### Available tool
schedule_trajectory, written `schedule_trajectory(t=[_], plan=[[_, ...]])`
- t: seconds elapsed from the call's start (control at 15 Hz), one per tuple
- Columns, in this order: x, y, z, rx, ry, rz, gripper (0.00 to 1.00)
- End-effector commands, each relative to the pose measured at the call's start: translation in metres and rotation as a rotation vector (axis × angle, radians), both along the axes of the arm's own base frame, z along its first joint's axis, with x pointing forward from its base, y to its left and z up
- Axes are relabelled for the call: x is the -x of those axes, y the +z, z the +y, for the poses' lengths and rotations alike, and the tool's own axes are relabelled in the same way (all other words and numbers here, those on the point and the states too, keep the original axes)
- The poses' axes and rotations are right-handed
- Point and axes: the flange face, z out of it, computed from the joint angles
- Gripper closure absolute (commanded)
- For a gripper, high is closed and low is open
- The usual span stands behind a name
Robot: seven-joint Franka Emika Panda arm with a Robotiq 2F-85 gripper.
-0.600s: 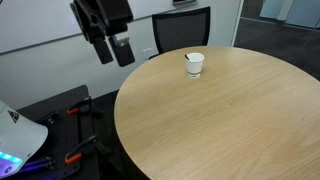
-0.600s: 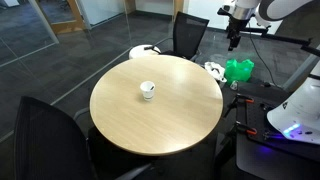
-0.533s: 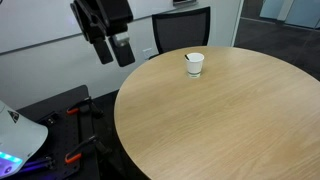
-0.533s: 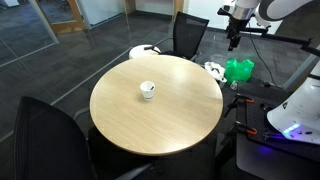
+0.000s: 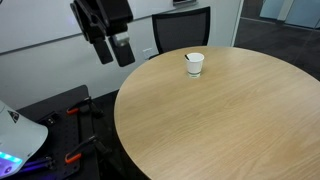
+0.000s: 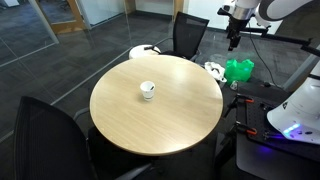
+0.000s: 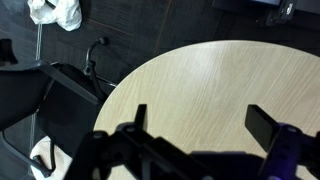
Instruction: Put the pen from the cup on the table
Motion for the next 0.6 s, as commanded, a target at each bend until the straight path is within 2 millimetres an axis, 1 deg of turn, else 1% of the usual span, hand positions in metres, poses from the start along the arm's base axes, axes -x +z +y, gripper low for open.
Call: schedule_trajectory(t=[0.0, 0.27, 0.4, 0.53], plan=[[-0.002, 0.0, 0.004, 0.001, 0.002, -0.004, 0.0], [-0.013, 0.003, 0.034, -0.029, 0.046, -0.052, 0.0], [-0.018, 0.002, 0.054, -0.053, 0.048, -0.062, 0.0], [-0.023, -0.002, 0.077, -0.077, 0.038, -0.069, 0.0]])
